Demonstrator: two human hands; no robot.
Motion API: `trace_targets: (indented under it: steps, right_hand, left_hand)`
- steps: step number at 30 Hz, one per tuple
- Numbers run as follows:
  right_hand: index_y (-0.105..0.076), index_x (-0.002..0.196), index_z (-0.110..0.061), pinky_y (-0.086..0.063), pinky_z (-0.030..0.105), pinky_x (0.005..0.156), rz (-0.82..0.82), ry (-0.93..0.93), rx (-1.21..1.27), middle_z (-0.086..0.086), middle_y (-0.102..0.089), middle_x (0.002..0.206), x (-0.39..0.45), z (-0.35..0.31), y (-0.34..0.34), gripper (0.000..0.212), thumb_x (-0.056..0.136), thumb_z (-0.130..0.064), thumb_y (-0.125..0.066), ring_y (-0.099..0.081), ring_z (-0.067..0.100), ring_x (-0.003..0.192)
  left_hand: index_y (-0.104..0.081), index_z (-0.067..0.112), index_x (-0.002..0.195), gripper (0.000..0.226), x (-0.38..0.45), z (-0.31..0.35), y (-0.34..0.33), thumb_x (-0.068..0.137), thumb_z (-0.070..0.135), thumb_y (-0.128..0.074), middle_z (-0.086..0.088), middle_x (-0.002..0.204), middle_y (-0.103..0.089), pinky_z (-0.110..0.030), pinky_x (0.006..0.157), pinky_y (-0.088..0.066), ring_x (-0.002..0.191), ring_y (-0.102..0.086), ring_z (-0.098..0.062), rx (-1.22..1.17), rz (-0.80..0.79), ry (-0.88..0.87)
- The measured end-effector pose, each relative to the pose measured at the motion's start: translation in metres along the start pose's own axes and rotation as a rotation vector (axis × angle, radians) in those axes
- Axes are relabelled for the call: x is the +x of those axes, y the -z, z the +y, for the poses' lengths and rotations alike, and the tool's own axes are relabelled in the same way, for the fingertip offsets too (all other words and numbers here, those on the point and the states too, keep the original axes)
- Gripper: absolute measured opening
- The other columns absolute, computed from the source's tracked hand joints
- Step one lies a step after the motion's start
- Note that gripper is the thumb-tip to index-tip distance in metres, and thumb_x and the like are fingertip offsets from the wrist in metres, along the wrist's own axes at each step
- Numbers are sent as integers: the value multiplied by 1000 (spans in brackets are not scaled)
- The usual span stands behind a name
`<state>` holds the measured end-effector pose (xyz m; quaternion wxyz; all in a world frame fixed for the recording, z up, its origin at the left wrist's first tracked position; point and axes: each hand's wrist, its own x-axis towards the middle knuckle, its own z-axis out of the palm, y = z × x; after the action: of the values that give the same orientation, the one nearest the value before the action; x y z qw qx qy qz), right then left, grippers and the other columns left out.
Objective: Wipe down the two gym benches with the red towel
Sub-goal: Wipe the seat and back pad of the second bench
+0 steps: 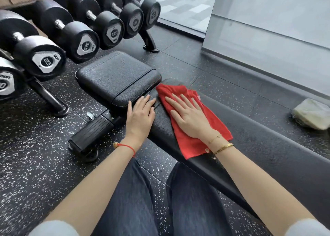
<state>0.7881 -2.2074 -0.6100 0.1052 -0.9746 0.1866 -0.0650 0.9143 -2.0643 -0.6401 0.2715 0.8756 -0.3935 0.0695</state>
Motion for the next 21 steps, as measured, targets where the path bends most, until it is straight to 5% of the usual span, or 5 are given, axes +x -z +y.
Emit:
trace_targets:
  steps: [7,15,21]
  right_hand:
    - [-17,153,-40,1,46,122,2,-272,-14,-12,-11,163,27,6,7,50,103,-44,-24,-6,18,152]
    - [-15,152,-45,-1,41,122,-9,-13,-46,-18,-14,162,-67,-4,6,51,103,-43,-27,-9,14,151]
    - [-16,152,-45,-2,41,123,23,-250,-67,-16,-14,162,-76,54,20,51,103,-44,-28,-9,15,151]
  left_hand:
    - [-53,13,139,41,7,8,10,99,15,-44,-8,152,-43,-46,122,-13,144,-33,-21,-109,-77,24]
    - [-60,5,125,34,3,28,0,95,12,-47,-13,141,-53,-40,117,-25,136,-43,-26,-99,60,129]
    - [-65,8,119,32,0,34,-8,90,10,-51,-9,138,-57,-43,116,-27,133,-47,-25,-131,164,189]
